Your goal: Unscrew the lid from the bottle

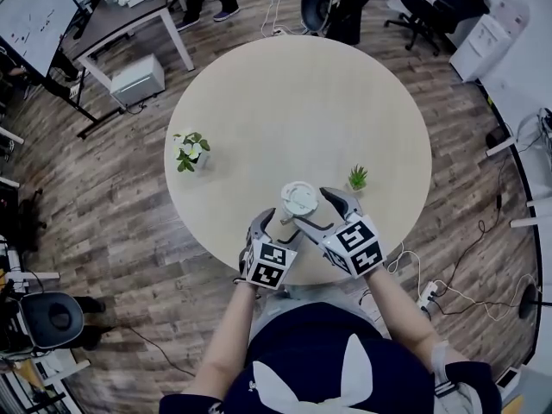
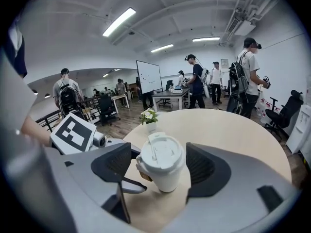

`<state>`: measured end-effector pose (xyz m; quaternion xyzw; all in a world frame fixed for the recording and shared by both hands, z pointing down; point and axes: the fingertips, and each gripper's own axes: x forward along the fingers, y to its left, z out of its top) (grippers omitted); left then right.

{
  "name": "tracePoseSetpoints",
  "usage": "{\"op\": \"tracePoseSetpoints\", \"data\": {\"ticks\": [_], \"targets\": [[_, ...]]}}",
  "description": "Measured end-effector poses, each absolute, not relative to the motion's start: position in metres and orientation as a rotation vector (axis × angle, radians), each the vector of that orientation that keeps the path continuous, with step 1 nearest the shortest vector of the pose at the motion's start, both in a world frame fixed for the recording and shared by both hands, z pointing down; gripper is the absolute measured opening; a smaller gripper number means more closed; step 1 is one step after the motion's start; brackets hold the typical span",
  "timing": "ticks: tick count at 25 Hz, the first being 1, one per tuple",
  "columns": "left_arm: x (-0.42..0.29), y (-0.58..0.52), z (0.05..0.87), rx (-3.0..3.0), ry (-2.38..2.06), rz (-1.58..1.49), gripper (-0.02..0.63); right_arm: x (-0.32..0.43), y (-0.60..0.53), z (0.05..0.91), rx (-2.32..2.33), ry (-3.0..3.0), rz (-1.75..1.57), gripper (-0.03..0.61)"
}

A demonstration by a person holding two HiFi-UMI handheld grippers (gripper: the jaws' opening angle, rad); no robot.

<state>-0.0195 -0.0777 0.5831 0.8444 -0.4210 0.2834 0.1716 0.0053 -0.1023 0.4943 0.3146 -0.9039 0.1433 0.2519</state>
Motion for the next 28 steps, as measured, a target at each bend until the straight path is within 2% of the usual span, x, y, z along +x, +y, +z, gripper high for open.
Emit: {"op": "tracePoseSetpoints", "data": {"ticks": [9,20,28], "targets": [[-0.012,-0.095,0.603,2.433,-1.188,0.861,0.339,-0.016,-0.118,0.516,0.767,-2.395,0.344,0.391],[-0.002,-0.108,0.618,2.402,-1.256,0.849,0.337,-0.021,-0.120,0.521,0.775,-2.402,0.329,0.403],[-0.002,-0.107,0.618,2.408,-1.229,0.844,0.337,-0.020,-0.118,0.526,0.776,-2.384,0.438,0.419]]}}
